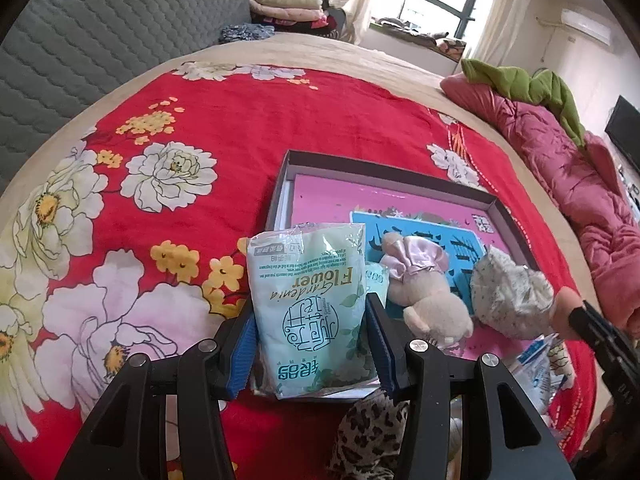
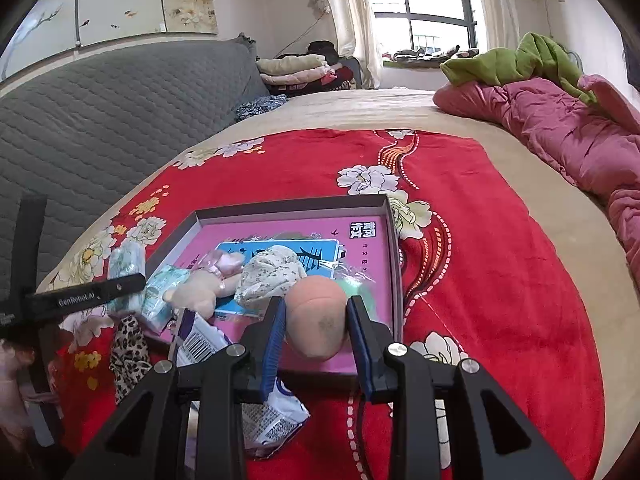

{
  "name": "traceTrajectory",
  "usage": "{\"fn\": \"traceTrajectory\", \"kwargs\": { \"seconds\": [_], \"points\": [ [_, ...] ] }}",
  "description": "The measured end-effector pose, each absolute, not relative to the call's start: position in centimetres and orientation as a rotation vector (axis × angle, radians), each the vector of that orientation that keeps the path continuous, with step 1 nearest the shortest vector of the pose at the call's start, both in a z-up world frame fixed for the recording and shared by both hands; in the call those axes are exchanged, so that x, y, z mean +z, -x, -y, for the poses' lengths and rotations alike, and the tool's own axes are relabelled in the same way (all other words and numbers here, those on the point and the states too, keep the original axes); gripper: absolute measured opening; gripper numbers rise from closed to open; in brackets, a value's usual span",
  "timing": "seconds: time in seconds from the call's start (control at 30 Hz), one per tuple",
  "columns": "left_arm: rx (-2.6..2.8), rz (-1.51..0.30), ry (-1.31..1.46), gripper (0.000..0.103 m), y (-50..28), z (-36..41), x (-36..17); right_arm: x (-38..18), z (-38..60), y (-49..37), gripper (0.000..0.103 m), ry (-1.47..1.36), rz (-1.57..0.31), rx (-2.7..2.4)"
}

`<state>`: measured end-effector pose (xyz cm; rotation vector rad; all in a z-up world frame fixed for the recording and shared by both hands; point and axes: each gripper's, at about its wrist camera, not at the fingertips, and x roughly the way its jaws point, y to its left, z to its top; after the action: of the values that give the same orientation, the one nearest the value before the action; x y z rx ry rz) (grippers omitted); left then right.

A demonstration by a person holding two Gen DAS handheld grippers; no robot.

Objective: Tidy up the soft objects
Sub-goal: 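Carry the tissue pack over the box with left tool while right carries the sponge there, then lower the tissue pack into the box and open left tool while right releases the sponge inside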

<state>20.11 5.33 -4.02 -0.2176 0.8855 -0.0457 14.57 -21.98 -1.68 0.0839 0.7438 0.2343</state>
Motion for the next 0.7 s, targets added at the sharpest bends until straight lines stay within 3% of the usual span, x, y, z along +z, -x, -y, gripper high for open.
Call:
{"fn": "traceTrajectory", "kwargs": {
  "seconds": [0.7],
  "points": [
    [-0.083, -0.902, 0.181, 0.051, -20.3, -3.8, -5.2, -4.4, 21.2, -15.7, 0.032, -0.070, -0.801, 0.228]
  ]
}}
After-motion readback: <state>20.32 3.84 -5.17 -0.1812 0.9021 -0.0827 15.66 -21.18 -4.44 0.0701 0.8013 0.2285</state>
